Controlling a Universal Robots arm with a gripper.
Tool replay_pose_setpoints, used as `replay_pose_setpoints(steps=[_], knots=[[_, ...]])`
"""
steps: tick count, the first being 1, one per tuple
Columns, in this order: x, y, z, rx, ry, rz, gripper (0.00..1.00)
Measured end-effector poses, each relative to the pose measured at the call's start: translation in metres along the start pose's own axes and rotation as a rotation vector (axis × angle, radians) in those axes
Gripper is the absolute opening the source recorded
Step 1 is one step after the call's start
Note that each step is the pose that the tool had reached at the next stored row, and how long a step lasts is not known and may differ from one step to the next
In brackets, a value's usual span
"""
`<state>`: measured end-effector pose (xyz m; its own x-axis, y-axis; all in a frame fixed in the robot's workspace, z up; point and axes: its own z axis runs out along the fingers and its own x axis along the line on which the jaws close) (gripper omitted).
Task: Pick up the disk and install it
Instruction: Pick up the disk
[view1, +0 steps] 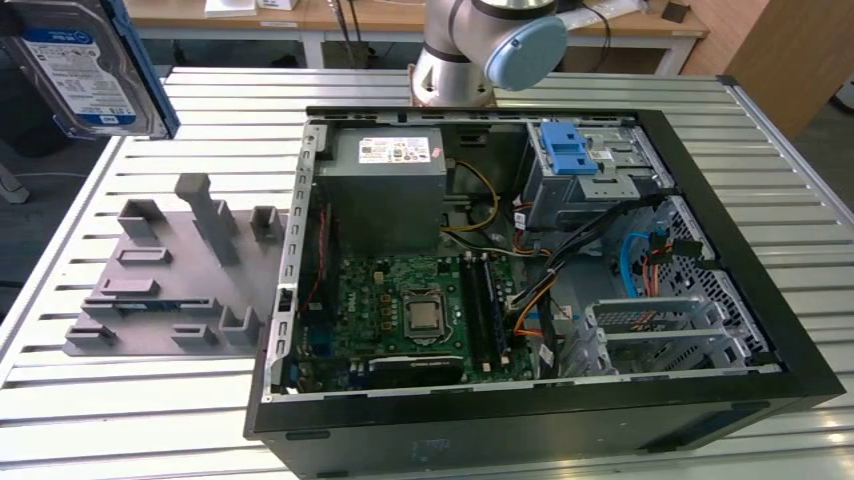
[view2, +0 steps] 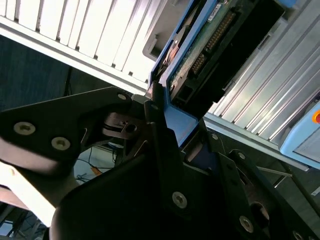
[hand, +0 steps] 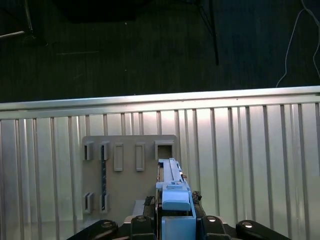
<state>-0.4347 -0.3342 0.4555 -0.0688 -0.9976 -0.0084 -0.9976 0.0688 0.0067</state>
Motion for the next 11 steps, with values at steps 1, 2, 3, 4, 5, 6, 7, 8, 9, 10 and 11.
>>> replay_pose_setpoints(steps=[1,2,3,4,5,6,7,8,9,10,11], knots=[[0.0,0.0,-0.0022,0.0002,-0.0001,0.0,0.36],[0.0,0.0001,-0.0044,0.0003,-0.0001,0.0,0.36],[0.0,0.0001,-0.007,0.0004,0.0,0.0,0.36],[-0.0001,0.0001,-0.0098,0.0004,0.0,0.0,0.36],[-0.0001,0.0001,-0.0123,0.0007,-0.0001,0.0,0.36],[-0.0001,0.0001,-0.0152,0.0009,-0.0001,0.0,0.36],[-0.0001,0.0002,-0.018,0.001,-0.0001,0.0,0.36],[-0.0002,0.0002,-0.021,0.001,-0.0001,0.0,0.36],[-0.0002,0.0002,-0.024,0.0011,-0.0001,0.0,0.36],[-0.0002,0.0002,-0.0269,0.0012,-0.0001,0.0,0.36],[-0.0003,0.0002,-0.0299,0.0012,-0.0001,0.0,0.36]])
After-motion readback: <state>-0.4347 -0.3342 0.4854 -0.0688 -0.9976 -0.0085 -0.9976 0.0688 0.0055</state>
